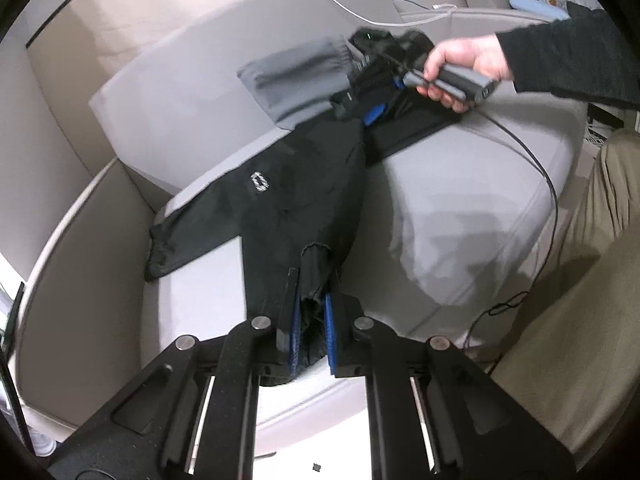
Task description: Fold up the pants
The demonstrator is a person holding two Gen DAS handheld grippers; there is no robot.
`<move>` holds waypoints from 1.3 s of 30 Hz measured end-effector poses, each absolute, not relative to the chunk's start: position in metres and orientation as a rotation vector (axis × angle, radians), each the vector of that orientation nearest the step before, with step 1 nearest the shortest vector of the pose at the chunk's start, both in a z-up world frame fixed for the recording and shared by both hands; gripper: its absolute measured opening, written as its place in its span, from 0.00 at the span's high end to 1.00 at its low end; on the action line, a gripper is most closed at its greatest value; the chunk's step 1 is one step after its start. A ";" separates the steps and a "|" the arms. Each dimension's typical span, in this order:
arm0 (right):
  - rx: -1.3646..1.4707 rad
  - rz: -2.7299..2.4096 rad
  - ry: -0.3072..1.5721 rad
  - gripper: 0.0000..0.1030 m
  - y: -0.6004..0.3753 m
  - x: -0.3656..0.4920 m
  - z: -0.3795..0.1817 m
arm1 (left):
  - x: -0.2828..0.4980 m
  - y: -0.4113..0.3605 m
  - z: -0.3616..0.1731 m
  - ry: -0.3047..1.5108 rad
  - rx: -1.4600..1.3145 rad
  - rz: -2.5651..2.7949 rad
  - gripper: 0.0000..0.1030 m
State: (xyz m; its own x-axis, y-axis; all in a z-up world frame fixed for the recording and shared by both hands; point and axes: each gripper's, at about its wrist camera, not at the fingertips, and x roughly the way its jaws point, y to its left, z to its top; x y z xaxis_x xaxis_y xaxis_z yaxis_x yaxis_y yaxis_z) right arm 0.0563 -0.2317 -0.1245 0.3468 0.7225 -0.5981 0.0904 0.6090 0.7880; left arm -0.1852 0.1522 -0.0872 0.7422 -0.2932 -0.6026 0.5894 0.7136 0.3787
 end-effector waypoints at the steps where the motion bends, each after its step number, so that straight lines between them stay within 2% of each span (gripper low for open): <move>1: 0.857 0.479 1.169 0.67 -0.228 0.060 -0.128 | -0.185 0.156 -0.083 0.531 0.594 -0.512 0.93; 2: 0.863 0.467 1.163 0.78 -0.226 0.063 -0.131 | -0.183 0.160 -0.079 0.525 0.592 -0.505 0.93; 3: 0.868 0.458 1.155 0.84 -0.226 0.064 -0.132 | -0.180 0.165 -0.075 0.523 0.584 -0.500 0.93; 5: 0.879 0.444 1.117 0.89 -0.226 0.064 -0.128 | -0.172 0.175 -0.066 0.525 0.566 -0.478 0.93; 8: 0.847 0.440 1.055 0.90 -0.223 0.062 -0.105 | -0.148 0.191 -0.048 0.532 0.534 -0.431 0.93; 15: 0.764 0.426 1.040 0.94 -0.205 0.088 -0.064 | -0.053 0.221 0.001 0.575 0.460 -0.278 0.94; 21: 0.697 0.364 1.076 0.94 -0.193 0.122 -0.050 | 0.043 0.229 0.011 0.662 0.454 -0.171 0.94; 28: 0.651 0.305 1.123 0.95 -0.180 0.157 -0.050 | 0.122 0.225 -0.010 0.739 0.507 -0.105 0.94; 39: 0.507 0.178 1.173 0.94 -0.175 0.194 -0.071 | 0.202 0.224 -0.096 0.934 0.589 -0.005 0.94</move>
State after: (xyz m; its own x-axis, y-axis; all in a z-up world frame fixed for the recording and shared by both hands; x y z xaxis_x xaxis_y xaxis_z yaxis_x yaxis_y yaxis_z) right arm 0.1942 -0.1754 -0.0705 0.3883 0.3909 -0.8345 0.1257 0.8746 0.4683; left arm 0.2019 0.2244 -0.0959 0.6062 0.2446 -0.7568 0.2522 0.8433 0.4746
